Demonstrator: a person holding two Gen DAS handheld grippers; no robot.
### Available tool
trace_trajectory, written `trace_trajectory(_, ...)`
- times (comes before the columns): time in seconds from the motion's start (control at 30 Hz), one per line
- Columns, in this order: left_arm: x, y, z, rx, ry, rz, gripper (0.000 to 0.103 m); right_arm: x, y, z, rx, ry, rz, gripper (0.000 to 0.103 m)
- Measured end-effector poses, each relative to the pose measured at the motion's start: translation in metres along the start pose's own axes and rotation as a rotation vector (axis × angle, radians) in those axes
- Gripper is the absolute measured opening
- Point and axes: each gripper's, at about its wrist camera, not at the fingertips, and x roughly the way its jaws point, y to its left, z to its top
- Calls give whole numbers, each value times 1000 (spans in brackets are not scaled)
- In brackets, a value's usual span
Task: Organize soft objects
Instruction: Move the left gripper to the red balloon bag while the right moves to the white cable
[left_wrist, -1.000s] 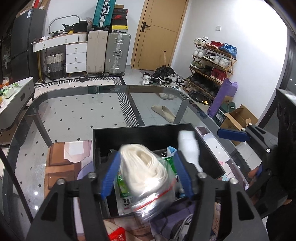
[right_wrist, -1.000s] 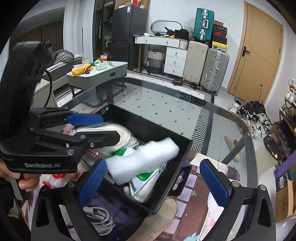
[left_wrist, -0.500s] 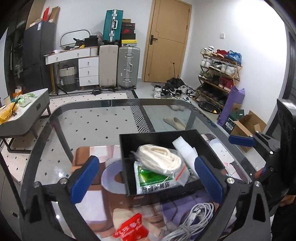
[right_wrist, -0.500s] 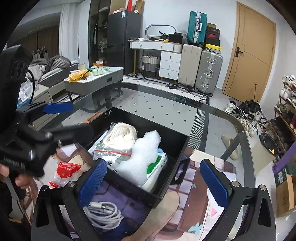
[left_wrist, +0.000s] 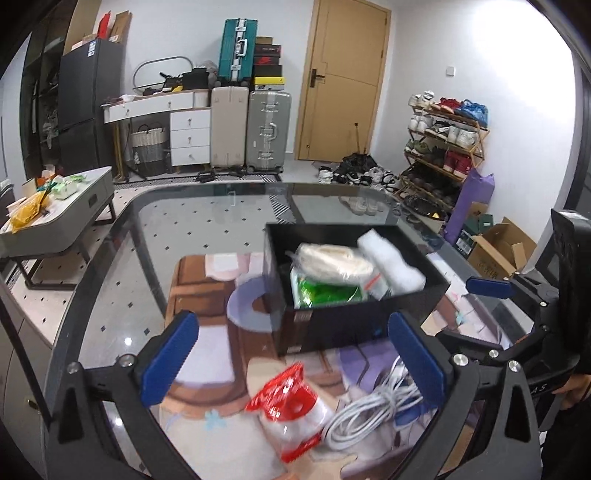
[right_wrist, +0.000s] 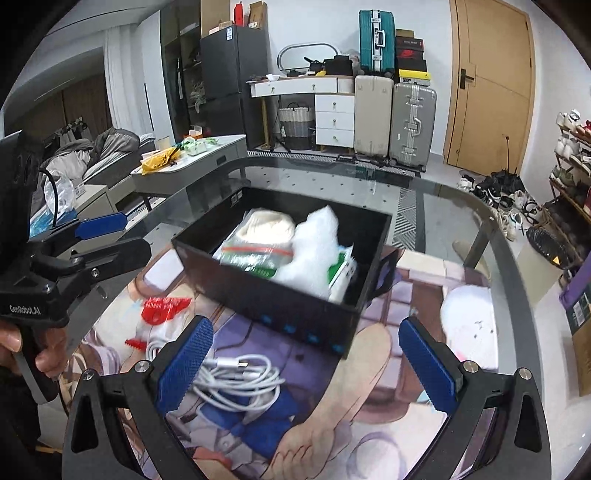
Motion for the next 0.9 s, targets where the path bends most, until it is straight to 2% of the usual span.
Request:
trace_trajectory(0.3, -3, -2, -21, 20, 31, 29, 103, 7, 1, -17, 50, 9, 62, 102)
trace_trajectory(0.37, -4, -2, -24, 22, 32, 37, 103, 13, 2, -21, 49, 47, 65, 102)
trace_trajectory(0.43, -3, -1, -28, 23, 36, 32, 103, 15, 2, -23, 41, 47, 54, 102)
trace_trajectory(0.9, 10, 5, -47, 14, 96, 5, 103, 35, 18, -34, 16, 122, 126, 102)
